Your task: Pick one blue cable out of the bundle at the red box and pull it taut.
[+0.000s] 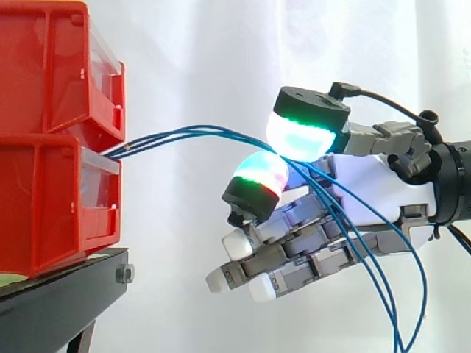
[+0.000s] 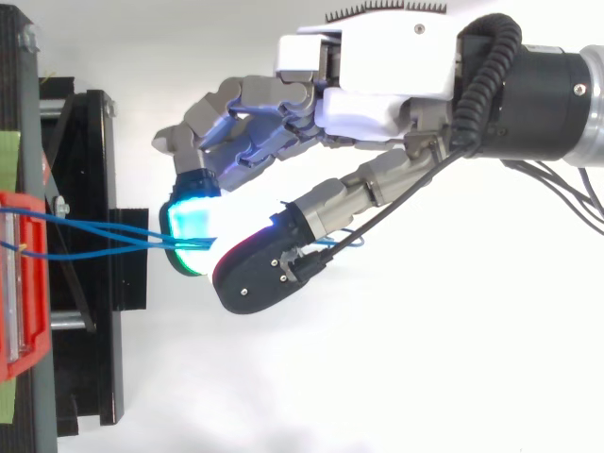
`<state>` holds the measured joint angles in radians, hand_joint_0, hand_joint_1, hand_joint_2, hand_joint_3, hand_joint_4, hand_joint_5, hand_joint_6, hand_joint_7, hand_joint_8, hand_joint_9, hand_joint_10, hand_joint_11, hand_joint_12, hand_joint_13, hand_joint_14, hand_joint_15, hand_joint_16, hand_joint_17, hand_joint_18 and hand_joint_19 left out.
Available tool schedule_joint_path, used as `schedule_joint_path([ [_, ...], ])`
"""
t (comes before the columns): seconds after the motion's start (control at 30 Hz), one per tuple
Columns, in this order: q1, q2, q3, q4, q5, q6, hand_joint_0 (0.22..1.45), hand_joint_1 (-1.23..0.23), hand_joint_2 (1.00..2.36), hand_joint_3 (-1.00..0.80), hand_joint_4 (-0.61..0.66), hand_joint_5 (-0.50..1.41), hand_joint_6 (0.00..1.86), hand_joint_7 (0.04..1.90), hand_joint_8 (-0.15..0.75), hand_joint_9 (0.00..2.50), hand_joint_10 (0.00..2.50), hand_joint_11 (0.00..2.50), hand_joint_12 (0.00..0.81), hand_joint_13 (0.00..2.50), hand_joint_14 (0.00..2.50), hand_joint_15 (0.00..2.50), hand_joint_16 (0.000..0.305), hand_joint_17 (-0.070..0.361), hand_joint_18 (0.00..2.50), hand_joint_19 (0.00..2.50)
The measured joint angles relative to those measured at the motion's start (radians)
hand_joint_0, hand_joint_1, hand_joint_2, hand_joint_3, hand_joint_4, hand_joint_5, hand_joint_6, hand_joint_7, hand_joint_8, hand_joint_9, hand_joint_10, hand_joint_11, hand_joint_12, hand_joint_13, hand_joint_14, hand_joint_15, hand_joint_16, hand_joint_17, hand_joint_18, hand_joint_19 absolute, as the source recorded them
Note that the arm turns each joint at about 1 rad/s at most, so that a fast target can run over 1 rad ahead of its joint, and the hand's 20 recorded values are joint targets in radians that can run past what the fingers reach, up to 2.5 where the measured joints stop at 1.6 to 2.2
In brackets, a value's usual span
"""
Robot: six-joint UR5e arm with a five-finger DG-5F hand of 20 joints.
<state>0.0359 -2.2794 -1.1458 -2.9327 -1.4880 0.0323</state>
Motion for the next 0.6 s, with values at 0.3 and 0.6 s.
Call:
schedule_joint_path([
  [0.3, 0.000, 0.000, 0.001, -0.002, 0.000, 0.001, 0.74, -0.95, 1.02, -0.25, 0.09, -0.22, 0.90, 0.95, 0.284, 0.57, 0.01, 0.47, 0.379, 0.13, 0.00, 0.00, 0.058, 0.130, 0.35, 0.16],
  [0.6, 0.000, 0.001, 0.003, -0.002, 0.000, 0.003, 0.61, -0.75, 1.01, -0.18, 0.10, -0.17, 0.90, 1.11, 0.315, 0.70, 0.01, 0.49, 0.393, 0.19, 0.00, 0.00, 0.060, 0.135, 0.41, 0.20],
])
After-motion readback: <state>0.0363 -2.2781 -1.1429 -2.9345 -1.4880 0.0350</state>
